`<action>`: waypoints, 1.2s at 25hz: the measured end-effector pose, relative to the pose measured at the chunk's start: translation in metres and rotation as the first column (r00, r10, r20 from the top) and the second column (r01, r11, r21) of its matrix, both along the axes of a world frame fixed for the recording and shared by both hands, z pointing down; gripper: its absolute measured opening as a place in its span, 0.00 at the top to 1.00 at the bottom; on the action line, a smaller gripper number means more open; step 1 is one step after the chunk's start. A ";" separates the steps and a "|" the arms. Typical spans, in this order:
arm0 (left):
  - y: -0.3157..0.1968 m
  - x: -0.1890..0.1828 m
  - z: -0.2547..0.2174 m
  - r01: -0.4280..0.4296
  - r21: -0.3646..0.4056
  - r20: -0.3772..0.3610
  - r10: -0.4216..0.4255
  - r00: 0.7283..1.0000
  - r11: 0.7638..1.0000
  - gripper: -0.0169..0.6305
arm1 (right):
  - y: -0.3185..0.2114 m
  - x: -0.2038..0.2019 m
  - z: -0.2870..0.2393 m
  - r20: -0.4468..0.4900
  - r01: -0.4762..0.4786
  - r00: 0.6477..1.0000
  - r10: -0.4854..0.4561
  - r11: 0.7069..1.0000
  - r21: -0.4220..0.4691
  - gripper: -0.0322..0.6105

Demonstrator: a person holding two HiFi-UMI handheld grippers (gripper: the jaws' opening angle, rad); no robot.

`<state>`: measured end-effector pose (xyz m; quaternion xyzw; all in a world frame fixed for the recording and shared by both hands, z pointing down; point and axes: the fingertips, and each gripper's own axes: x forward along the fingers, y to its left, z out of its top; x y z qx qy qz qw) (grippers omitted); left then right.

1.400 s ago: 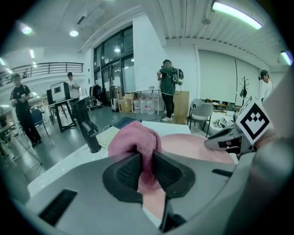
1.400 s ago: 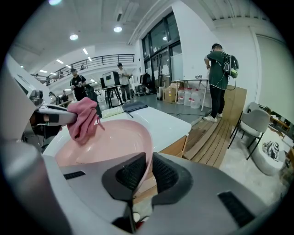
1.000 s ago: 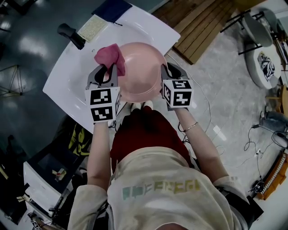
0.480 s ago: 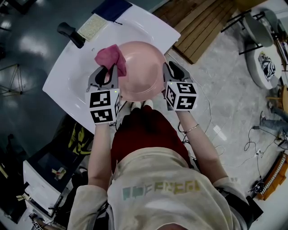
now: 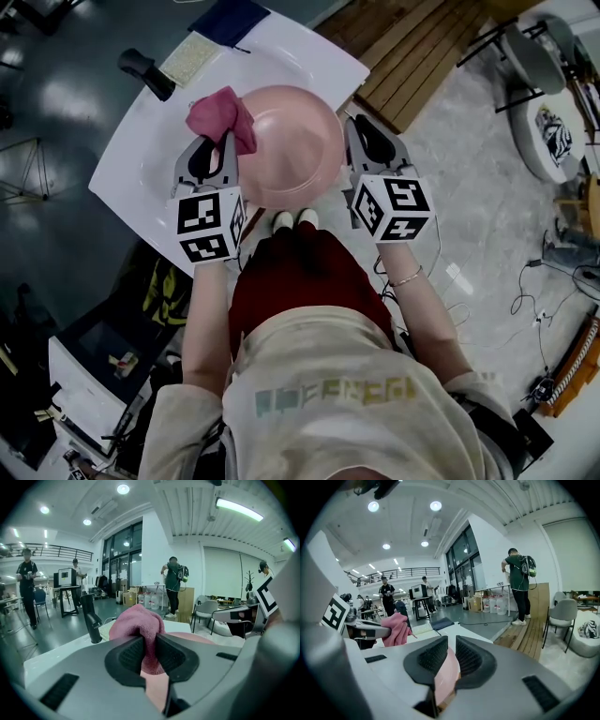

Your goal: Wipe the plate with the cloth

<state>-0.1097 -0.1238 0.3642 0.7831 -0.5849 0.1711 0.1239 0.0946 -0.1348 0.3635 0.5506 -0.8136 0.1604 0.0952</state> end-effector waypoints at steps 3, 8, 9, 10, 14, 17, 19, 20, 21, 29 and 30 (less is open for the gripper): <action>0.001 0.000 -0.013 0.006 0.034 -0.010 -0.006 1.000 0.999 0.87 | 0.005 -0.003 -0.020 0.042 0.022 0.999 -0.025 0.998 0.051 0.85; 0.004 0.002 -0.037 0.008 0.089 -0.032 -0.006 0.999 0.996 0.87 | 0.013 -0.006 -0.052 0.079 0.041 0.996 -0.051 0.991 0.126 0.86; 0.005 0.002 -0.041 0.009 0.097 -0.037 -0.006 0.999 0.995 0.87 | 0.014 -0.007 -0.058 0.087 0.043 0.995 -0.055 0.989 0.138 0.87; 0.007 0.002 -0.044 0.011 0.105 -0.042 -0.006 0.999 0.994 0.87 | 0.016 -0.008 -0.063 0.095 0.044 0.994 -0.058 0.988 0.150 0.87; 0.015 0.003 -0.057 0.016 0.132 -0.059 -0.009 0.998 0.991 0.87 | 0.025 -0.009 -0.079 0.093 0.052 0.993 -0.071 0.980 0.192 0.89; 0.021 0.003 -0.064 0.020 0.151 -0.066 -0.010 0.998 0.988 0.87 | 0.030 -0.009 -0.088 0.082 0.063 0.993 -0.082 0.975 0.215 0.89; 0.024 0.004 -0.068 0.024 0.159 -0.071 -0.013 0.997 0.987 0.87 | 0.033 -0.009 -0.093 0.078 0.073 0.993 -0.092 0.971 0.226 0.89; 0.026 0.005 -0.070 0.025 0.162 -0.072 -0.014 0.997 0.986 0.87 | 0.035 -0.010 -0.095 0.076 0.078 0.992 -0.098 0.970 0.231 0.89; 0.028 0.005 -0.071 0.026 0.165 -0.072 -0.014 0.997 0.986 0.87 | 0.037 -0.011 -0.097 0.074 0.084 0.992 -0.104 0.968 0.237 0.89; 0.043 0.011 -0.082 0.027 0.190 -0.064 -0.015 0.998 0.981 0.87 | 0.051 -0.014 -0.108 0.060 0.118 0.988 -0.140 0.955 0.272 0.89; 0.044 0.012 -0.083 0.027 0.193 -0.063 -0.015 0.998 0.981 0.87 | 0.052 -0.014 -0.108 0.059 0.122 0.988 -0.143 0.954 0.275 0.89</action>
